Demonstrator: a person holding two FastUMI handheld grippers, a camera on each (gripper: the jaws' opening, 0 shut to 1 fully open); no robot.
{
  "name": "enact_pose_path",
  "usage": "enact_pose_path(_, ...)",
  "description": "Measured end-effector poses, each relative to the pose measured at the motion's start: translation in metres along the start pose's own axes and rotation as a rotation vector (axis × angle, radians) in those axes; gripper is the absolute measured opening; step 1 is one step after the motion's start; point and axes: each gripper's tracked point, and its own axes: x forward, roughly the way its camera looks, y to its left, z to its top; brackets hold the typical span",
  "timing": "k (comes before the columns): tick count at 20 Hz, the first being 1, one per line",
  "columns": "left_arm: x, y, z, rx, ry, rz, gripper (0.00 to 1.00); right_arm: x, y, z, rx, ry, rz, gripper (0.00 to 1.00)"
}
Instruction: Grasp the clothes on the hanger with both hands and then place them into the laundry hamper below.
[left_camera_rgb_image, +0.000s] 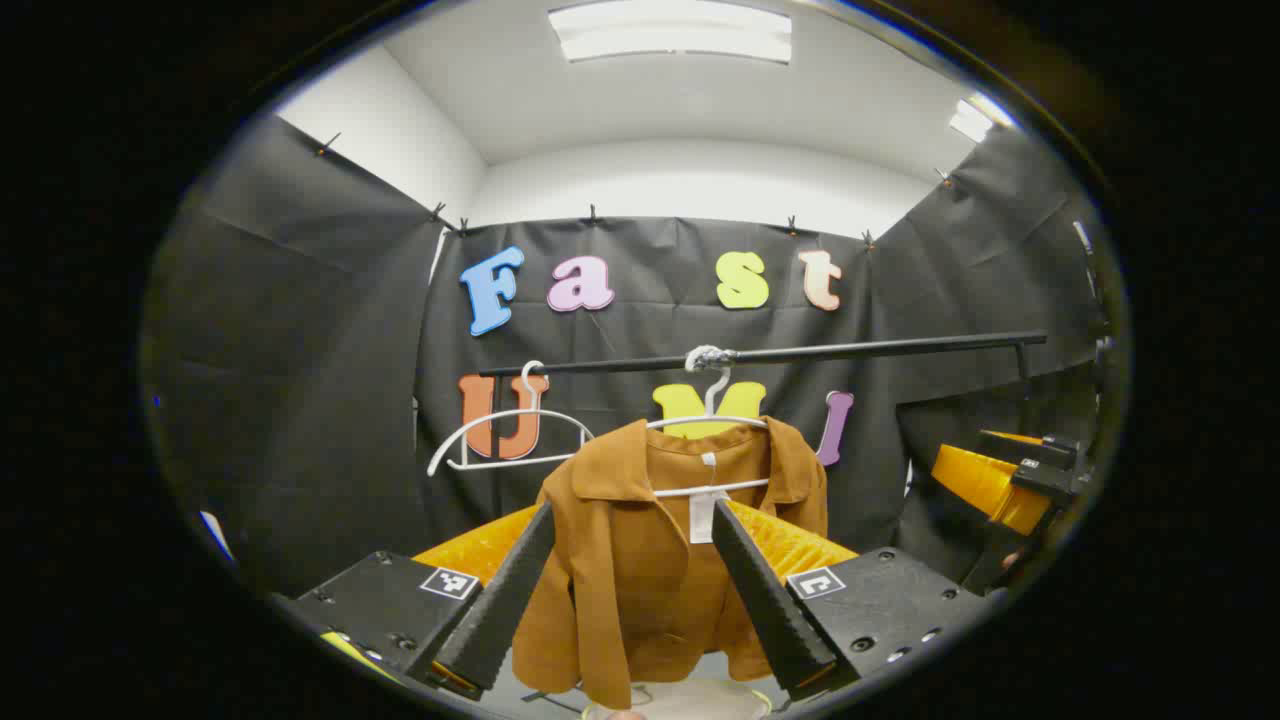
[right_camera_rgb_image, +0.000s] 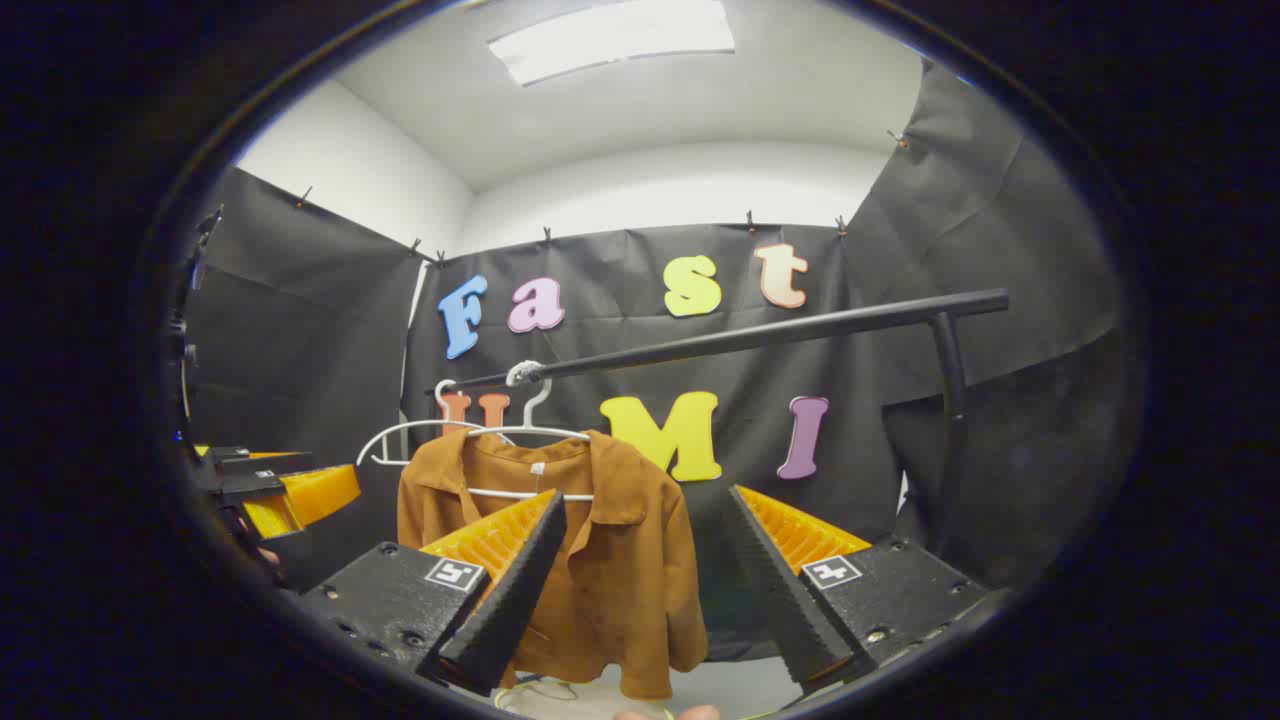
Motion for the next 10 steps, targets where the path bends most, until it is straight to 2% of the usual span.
enact_pose_path(1, 0.002, -0.001, -0.001, 0.003, 0.0, 0.001, 1.0, 0.001, -0.002, -0.002, -0.001, 0.005, 0.0, 1.0)
enact_pose_path(2, 0.004, -0.003, -0.001, 0.004, 0.001, -0.001, 0.92, 0.003, -0.004, -0.003, -0.002, 0.008, -0.002, 1.0)
enact_pose_path(4, 0.007, -0.003, -0.001, 0.002, -0.002, -0.003, 1.0, 0.005, -0.008, -0.007, -0.005, 0.015, -0.012, 1.0)
enact_pose_path(7, 0.01, -0.003, -0.001, 0.004, 0.002, -0.005, 1.0, 0.009, -0.01, -0.012, 0.001, 0.031, -0.028, 1.0)
enact_pose_path(9, 0.011, -0.001, -0.003, 0.01, 0.007, -0.005, 0.92, 0.011, -0.012, -0.016, 0.006, 0.043, -0.039, 0.99)
enact_pose_path(10, 0.011, 0.0, -0.004, 0.011, 0.012, -0.006, 1.0, 0.013, -0.013, -0.019, 0.007, 0.052, -0.044, 0.99)
